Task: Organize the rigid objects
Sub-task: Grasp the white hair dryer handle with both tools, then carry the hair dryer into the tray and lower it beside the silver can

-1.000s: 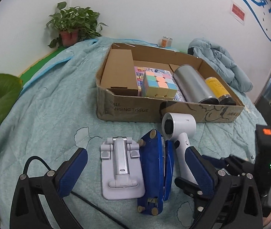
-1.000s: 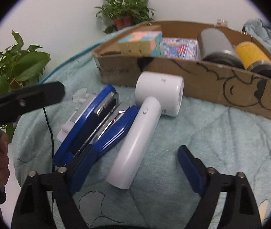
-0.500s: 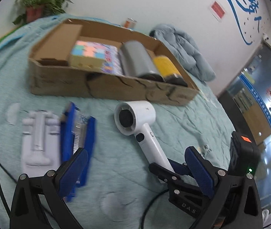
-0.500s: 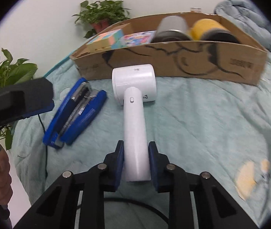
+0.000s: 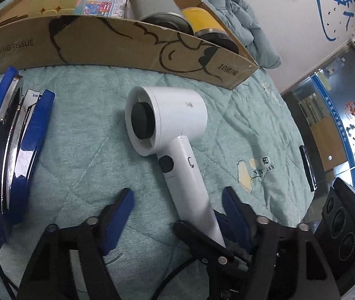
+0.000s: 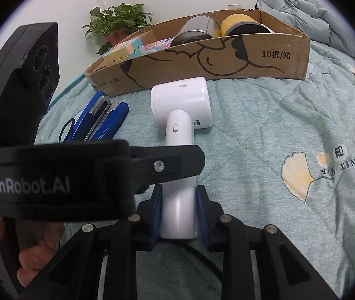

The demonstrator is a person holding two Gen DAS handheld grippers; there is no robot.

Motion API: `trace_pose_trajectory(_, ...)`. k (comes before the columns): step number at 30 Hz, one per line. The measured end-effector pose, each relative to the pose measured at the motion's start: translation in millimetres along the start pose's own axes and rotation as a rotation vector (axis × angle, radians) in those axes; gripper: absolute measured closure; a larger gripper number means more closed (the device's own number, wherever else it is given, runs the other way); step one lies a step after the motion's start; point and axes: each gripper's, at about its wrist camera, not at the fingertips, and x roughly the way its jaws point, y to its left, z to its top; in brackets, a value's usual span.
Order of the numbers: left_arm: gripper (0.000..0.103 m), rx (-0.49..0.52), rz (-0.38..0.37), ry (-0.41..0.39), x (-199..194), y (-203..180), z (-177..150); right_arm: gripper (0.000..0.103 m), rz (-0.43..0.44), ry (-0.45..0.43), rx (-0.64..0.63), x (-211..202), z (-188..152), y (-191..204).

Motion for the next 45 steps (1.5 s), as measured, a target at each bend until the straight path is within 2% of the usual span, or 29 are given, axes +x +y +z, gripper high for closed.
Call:
trace_pose_trajectory(1, 0.04, -0.002, 0.006, -0.002, 0.8, -0.8, 0.4, 0.077, 0.001, 0.0, -0.004, 2.4, 2.0, 0.9)
trace_pose_trajectory(3, 0.054, 0.001, -0.01, 0.005, 3.7, -0.9, 1.4, 0.076, -0.001, 0.001, -0.015, 4.3, 2.1, 4.0)
trace_pose_trajectory(7, 0.068, -0.004, -0.052, 0.024, 10.9, -3.6, 1.0, 0.077, -0.001, 0.004, -0.024, 5.2, 2.7, 5.0)
trace_pose_trajectory(17, 0.069, 0.01, -0.042, -0.01, 0.2, -7.4, -4.0, 0.078, 0.004, -0.006, -0.032, -3.7, -1.0, 5.5)
trace_pose_trajectory(27, 0.07, 0.043, -0.038, -0.103, -31.7, -12.5, 5.0, 0.078, -0.014, -0.082, -0.075, -19.6, 10.8, 18.6)
trace_pose_trajectory(36, 0.071, 0.088, -0.02, -0.219, -78.8, -15.8, 34.6, 0.078, -0.011, -0.19, -0.137, -34.2, 41.2, 40.9)
trace_pose_trajectory(45, 0.071, 0.143, 0.012, -0.285, -105.5, -14.1, 79.6, 0.077, -0.015, -0.281, -0.173, -34.2, 77.9, 57.7)
